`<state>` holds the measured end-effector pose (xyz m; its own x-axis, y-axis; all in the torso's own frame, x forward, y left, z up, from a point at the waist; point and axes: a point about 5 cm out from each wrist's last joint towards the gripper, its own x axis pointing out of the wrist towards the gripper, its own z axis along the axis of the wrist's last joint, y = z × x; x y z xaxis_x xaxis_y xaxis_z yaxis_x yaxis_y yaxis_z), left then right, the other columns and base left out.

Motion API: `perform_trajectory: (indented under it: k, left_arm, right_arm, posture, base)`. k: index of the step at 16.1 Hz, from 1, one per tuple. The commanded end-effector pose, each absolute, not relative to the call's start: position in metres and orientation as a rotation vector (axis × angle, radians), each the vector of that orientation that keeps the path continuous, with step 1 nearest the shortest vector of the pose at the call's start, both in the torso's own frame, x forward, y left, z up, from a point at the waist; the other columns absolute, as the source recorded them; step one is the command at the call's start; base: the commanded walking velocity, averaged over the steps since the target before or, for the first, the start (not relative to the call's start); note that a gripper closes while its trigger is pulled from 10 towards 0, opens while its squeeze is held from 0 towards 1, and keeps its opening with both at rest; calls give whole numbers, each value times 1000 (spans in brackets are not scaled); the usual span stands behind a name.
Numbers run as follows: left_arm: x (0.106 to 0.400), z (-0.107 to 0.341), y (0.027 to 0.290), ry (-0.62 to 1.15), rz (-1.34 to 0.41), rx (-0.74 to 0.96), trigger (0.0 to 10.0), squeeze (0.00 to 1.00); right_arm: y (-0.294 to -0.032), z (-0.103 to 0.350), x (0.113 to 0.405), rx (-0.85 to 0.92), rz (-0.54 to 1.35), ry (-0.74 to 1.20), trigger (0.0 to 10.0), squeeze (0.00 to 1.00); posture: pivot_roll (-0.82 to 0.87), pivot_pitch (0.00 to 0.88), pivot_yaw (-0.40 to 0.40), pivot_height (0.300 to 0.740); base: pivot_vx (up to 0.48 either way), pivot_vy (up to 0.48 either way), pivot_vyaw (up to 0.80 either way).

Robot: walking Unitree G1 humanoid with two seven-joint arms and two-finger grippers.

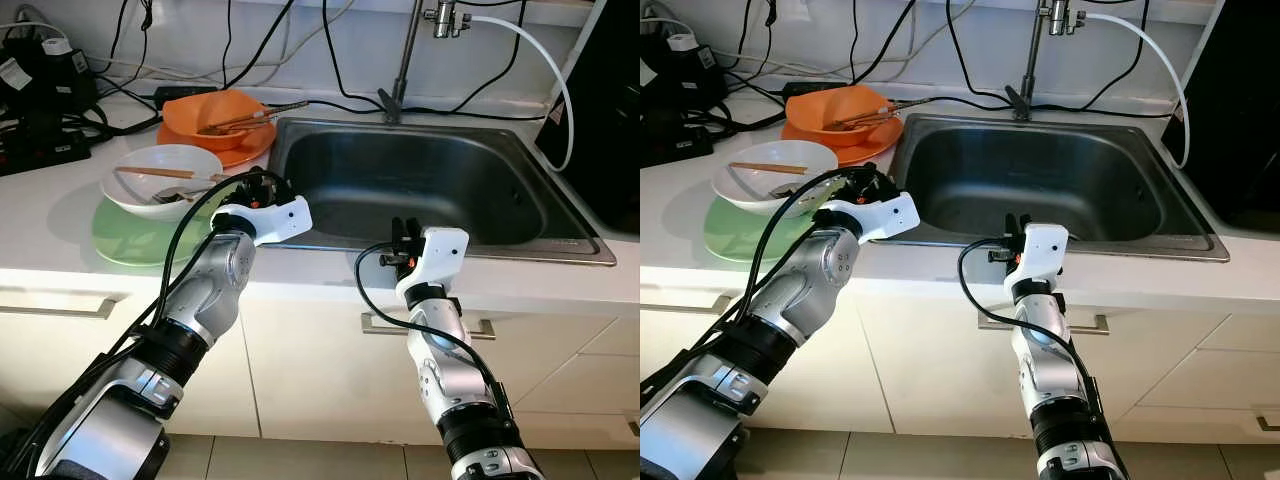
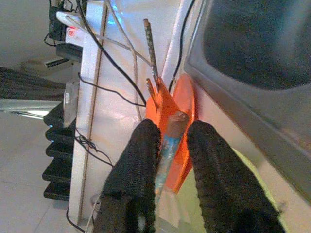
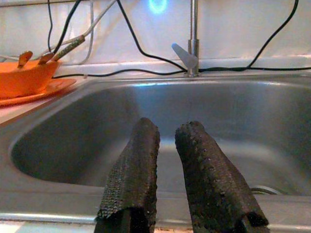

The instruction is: Kitchen organization

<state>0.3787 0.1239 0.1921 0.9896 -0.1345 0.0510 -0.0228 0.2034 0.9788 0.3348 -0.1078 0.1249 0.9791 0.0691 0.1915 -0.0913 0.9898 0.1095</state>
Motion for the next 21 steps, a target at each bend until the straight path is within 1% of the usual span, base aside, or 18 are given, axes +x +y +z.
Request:
perform_trajectory:
  k: [1,9,13,15,18,19,20,21]
  left_arm:
    - [381,201,118,-178,-69,1385,0,0]
    - [381,208,119,-199,-34,1396,0,0]
    - [381,222,119,-250,1,1419,0,0]
    - [377,236,116,-309,33,1431,0,0]
    - [367,259,109,-448,72,1387,0,0]
    - [365,263,108,-482,79,1379,9098,0]
    - [360,271,105,-537,82,1360,10000,0]
    - [358,274,104,-568,81,1341,10000,0]
  right_arm:
    - [-111,129,335,128,67,-207,10000,0]
    - [-112,128,336,127,67,-204,10000,0]
    - [-111,129,336,129,68,-206,10000,0]
    - [-111,129,336,132,67,-209,10000,0]
    - [-111,129,336,135,69,-211,10000,0]
    - [-110,129,336,135,69,-211,10000,0]
    - [-110,129,336,136,71,-210,10000,0]
    - [-109,130,337,136,73,-210,10000,0]
  posture:
    - [97,15,-18,740]
    - [99,11,-23,740]
    - [101,9,-23,740]
    - [102,8,-22,740]
    - [105,9,-23,740]
    - [107,8,-23,740]
    - [107,8,-23,740]
    - [108,6,-23,740]
  base:
    - [0,0,0]
    - [0,0,0]
    - [0,0,0]
    - [0,0,0]
    - [0,0,0]
    - [0,0,0]
    - [0,0,0]
    - [0,0,0]
